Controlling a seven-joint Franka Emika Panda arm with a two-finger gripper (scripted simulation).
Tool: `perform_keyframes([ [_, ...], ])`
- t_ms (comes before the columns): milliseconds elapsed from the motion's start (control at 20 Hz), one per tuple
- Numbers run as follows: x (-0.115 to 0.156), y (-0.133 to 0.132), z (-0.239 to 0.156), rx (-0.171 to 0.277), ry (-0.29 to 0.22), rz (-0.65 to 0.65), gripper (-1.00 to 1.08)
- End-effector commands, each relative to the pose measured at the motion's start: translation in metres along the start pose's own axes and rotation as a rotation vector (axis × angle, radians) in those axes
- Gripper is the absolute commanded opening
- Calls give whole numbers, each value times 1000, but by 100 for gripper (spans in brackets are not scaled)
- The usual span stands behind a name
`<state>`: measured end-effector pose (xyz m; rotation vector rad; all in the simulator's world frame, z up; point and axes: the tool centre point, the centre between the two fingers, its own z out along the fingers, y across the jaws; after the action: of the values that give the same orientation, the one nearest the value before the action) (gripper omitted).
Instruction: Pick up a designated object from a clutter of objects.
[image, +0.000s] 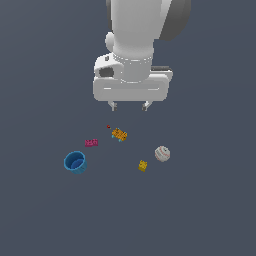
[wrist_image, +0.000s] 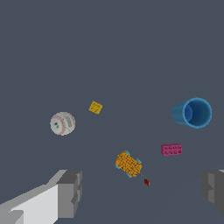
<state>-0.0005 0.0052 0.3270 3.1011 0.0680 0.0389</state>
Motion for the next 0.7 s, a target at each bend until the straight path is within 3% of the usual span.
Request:
perform_keyframes([
  [0,0,0,0,0,0,0,100],
  [400,4,25,-7,2,7,74,100],
  [650,4,25,-6,2,7,76,100],
])
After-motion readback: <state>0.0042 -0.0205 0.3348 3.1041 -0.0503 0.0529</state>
